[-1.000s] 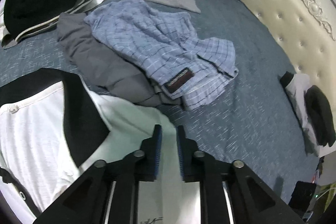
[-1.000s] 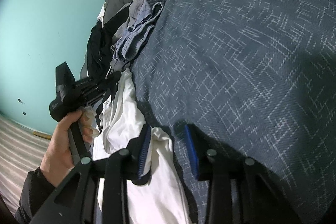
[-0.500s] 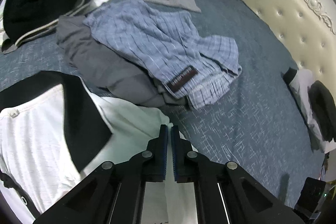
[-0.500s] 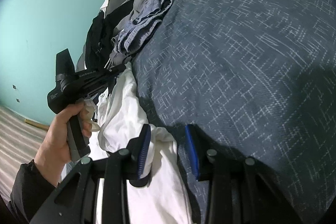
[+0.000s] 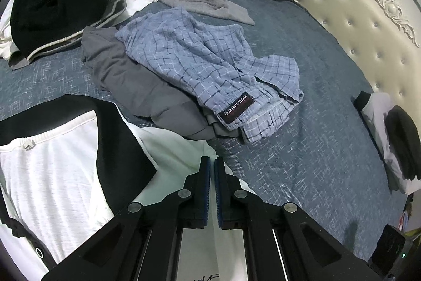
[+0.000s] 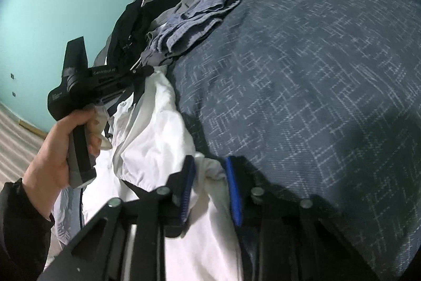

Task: Fold clothes

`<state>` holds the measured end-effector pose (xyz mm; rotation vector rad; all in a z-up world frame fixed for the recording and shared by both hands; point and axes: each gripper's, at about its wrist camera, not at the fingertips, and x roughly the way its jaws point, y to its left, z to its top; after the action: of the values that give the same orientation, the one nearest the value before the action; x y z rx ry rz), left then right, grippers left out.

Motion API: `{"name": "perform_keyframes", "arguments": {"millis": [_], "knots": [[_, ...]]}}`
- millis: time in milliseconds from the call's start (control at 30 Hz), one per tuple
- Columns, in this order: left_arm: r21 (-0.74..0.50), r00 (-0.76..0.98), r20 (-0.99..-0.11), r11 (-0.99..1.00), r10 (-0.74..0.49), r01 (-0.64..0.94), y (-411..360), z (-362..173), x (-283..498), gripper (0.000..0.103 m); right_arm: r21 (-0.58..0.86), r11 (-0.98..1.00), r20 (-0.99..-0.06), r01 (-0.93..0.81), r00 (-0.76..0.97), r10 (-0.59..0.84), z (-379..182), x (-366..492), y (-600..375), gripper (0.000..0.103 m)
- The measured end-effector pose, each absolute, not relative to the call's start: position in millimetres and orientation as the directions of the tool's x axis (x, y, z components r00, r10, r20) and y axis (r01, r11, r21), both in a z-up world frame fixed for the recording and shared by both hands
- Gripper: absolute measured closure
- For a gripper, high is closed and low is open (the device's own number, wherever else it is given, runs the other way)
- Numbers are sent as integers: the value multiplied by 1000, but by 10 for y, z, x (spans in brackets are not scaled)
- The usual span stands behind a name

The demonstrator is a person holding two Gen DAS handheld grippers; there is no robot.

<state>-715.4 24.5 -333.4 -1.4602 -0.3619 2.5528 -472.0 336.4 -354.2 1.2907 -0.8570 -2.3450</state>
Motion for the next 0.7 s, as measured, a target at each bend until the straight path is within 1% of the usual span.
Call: {"name": "perform_keyframes", "arguments": {"millis": [67,167,267,567,700], "knots": [[-295,-504,-821,-955,269,-30,240,-3334,-7151,99,642,-767,-645,4,-538,-543,-3540,-4711,3362,93],[-288,-507,-822,-957,260,-24,235,-3336,-7157,100,654,-756,-622,19,-556,-552,-3504,-4678,3389,96],[-286,-514,-821,-958,248,-6,203,-3332,-7161,100,663,-748,-603,27,-574,-555,-3470,-4650,3418,98],[-284,-513,-824,-959,240,9,169,-3371,-7226,100,679,-734,-609,-28,-579,-542,-3540,-4622,3496,98],[-317,-494,-824,-948,277,-1,186,-3419,-7240,98,687,-726,-598,-27,-588,-544,-3528,-4599,3496,98]]}}
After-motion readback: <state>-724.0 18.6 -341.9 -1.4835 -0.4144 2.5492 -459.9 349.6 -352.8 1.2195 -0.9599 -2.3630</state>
